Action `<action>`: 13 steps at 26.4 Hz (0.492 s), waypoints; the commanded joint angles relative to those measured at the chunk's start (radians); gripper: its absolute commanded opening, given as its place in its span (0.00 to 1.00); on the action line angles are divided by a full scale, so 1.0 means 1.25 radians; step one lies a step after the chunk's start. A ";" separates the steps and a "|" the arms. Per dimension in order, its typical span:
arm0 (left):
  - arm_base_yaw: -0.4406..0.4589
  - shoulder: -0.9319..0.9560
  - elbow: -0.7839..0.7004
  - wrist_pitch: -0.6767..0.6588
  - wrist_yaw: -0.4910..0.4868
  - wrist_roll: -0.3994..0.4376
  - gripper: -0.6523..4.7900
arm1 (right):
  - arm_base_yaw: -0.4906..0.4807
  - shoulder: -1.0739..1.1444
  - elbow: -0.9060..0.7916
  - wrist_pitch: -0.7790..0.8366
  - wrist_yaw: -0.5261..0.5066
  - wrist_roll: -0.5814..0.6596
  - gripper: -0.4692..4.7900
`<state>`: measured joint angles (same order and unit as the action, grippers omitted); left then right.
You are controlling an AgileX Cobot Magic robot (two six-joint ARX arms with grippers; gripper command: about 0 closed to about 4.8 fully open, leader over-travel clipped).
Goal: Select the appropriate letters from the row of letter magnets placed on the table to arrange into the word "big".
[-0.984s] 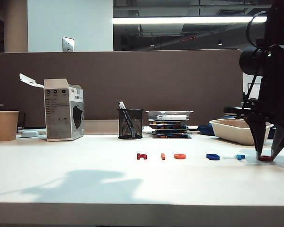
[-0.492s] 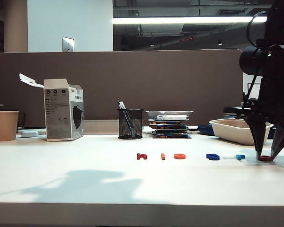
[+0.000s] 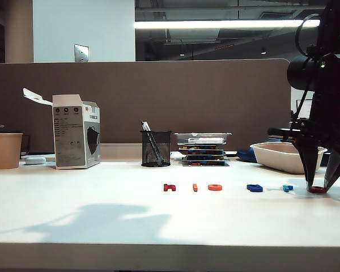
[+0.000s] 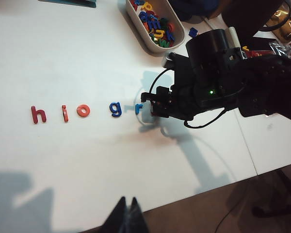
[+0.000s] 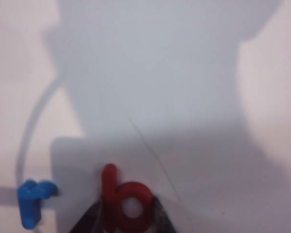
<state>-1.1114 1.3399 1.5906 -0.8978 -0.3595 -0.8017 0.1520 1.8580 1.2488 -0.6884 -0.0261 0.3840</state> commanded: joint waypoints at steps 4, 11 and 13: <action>0.000 -0.003 0.002 0.007 -0.002 0.001 0.11 | 0.001 0.020 -0.014 -0.022 -0.015 0.001 0.28; 0.000 -0.003 0.002 0.007 -0.002 0.001 0.11 | -0.001 0.020 -0.013 -0.030 -0.030 0.001 0.29; 0.000 -0.003 0.002 0.007 -0.002 0.001 0.11 | -0.002 0.020 -0.013 -0.031 -0.038 0.001 0.29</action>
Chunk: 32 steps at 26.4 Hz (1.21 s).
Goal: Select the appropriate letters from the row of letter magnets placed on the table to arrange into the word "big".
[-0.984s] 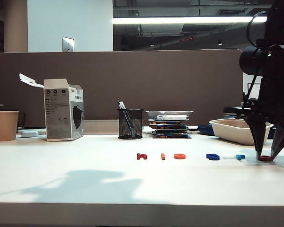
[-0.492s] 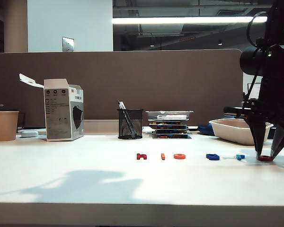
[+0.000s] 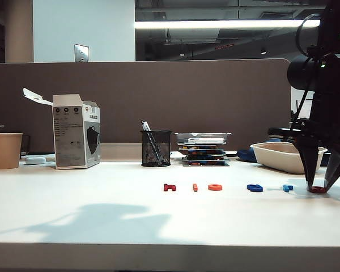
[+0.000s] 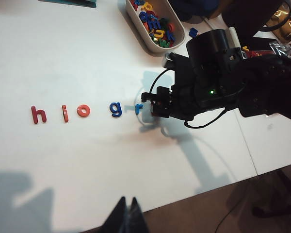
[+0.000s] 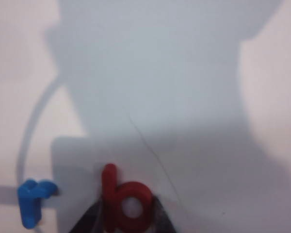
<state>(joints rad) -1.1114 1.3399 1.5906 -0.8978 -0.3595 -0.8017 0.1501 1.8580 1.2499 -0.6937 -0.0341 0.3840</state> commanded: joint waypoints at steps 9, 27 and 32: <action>0.000 -0.003 0.002 0.007 -0.002 0.001 0.11 | 0.000 0.019 -0.011 -0.040 -0.031 0.001 0.29; 0.000 -0.003 0.002 0.007 -0.002 0.001 0.11 | 0.000 -0.007 -0.010 -0.052 -0.031 0.001 0.28; 0.000 -0.003 0.002 0.007 -0.002 0.001 0.11 | 0.000 -0.015 -0.010 -0.053 -0.031 0.001 0.28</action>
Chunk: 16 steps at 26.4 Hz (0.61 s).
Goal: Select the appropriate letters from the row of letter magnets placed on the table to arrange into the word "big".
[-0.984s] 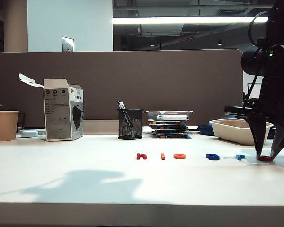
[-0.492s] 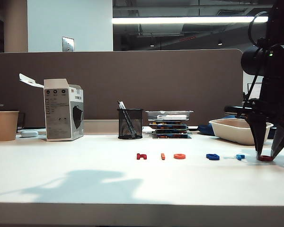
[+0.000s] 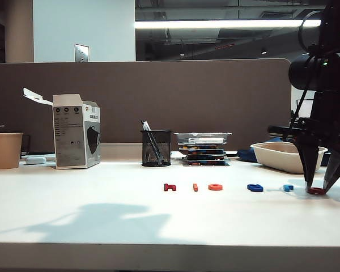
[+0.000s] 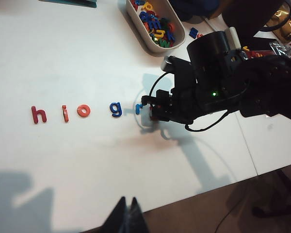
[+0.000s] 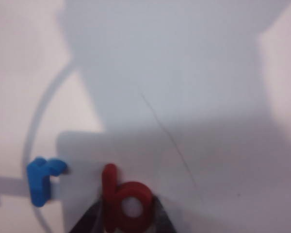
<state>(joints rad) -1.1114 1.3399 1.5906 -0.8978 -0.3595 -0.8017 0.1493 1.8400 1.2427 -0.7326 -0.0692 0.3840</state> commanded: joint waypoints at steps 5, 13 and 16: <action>0.000 -0.003 0.002 0.007 -0.002 0.001 0.11 | 0.001 -0.012 -0.004 -0.031 -0.008 0.000 0.28; 0.000 -0.003 0.002 0.007 -0.002 0.001 0.11 | 0.002 -0.040 -0.004 -0.052 -0.033 -0.018 0.28; 0.000 -0.003 0.002 0.007 -0.002 0.001 0.11 | 0.003 -0.041 -0.004 -0.066 -0.034 -0.018 0.28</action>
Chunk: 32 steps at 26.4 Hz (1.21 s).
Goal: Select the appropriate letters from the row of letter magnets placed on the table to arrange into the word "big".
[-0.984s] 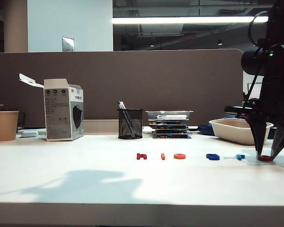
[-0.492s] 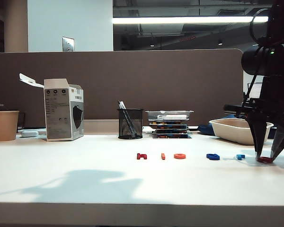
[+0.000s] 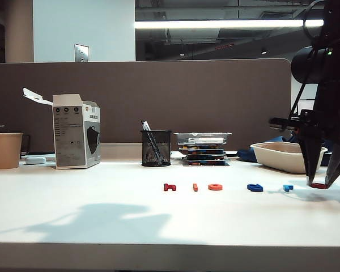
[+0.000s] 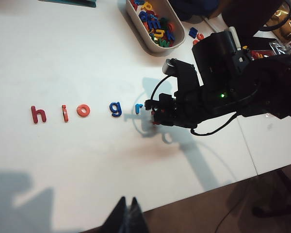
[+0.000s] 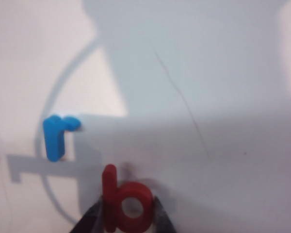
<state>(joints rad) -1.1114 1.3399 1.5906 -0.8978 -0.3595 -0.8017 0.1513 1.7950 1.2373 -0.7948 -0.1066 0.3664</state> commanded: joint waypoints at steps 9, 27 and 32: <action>0.000 -0.003 0.002 0.007 -0.002 0.001 0.11 | 0.033 -0.005 0.000 -0.040 -0.044 -0.007 0.28; 0.000 -0.003 0.002 0.007 -0.002 0.001 0.11 | 0.218 -0.005 0.001 -0.021 -0.045 0.063 0.28; 0.000 -0.003 0.002 0.007 -0.002 0.001 0.11 | 0.261 -0.004 0.001 0.005 -0.045 0.110 0.28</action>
<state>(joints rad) -1.1114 1.3399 1.5906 -0.8978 -0.3599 -0.8017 0.4652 1.7950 1.2362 -0.8104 -0.1608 0.4759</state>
